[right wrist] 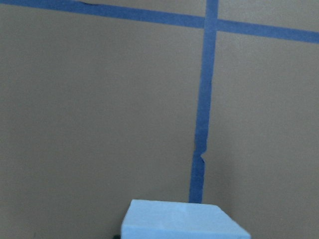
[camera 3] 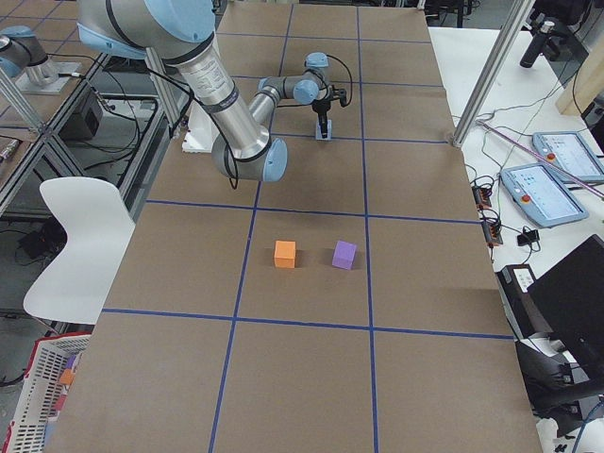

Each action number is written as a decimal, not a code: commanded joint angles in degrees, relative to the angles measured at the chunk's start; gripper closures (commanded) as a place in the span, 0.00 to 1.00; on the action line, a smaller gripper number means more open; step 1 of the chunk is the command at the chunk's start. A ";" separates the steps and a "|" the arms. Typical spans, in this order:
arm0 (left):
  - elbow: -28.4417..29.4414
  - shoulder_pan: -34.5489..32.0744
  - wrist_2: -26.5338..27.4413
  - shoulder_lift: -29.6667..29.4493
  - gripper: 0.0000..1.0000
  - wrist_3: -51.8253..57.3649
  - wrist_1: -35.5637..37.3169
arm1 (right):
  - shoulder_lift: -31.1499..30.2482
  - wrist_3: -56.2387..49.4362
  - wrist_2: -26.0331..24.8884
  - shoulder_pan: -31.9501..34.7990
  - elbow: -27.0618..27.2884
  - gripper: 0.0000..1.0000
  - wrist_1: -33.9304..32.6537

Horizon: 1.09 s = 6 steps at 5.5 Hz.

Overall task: Place blue block between orange and purple blocks
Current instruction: 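Carry the light blue cube with the right gripper toward the purple cube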

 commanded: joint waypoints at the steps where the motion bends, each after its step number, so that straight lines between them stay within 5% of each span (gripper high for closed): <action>1: 0.43 0.00 0.09 0.34 0.00 -0.43 0.03 | -2.69 -1.02 4.82 3.07 7.27 0.94 -0.43; 3: -0.26 -0.53 -0.09 1.65 0.00 -8.02 -2.93 | -16.70 -10.71 19.62 17.25 25.96 0.94 -4.35; 4: 0.17 -0.44 -0.87 4.01 0.00 -19.83 -12.01 | -23.30 -19.22 24.58 25.08 31.88 0.93 -6.65; 6: 0.17 -0.27 -0.97 5.96 0.00 -25.92 -19.22 | -39.74 -33.40 26.12 33.03 35.46 0.89 -5.89</action>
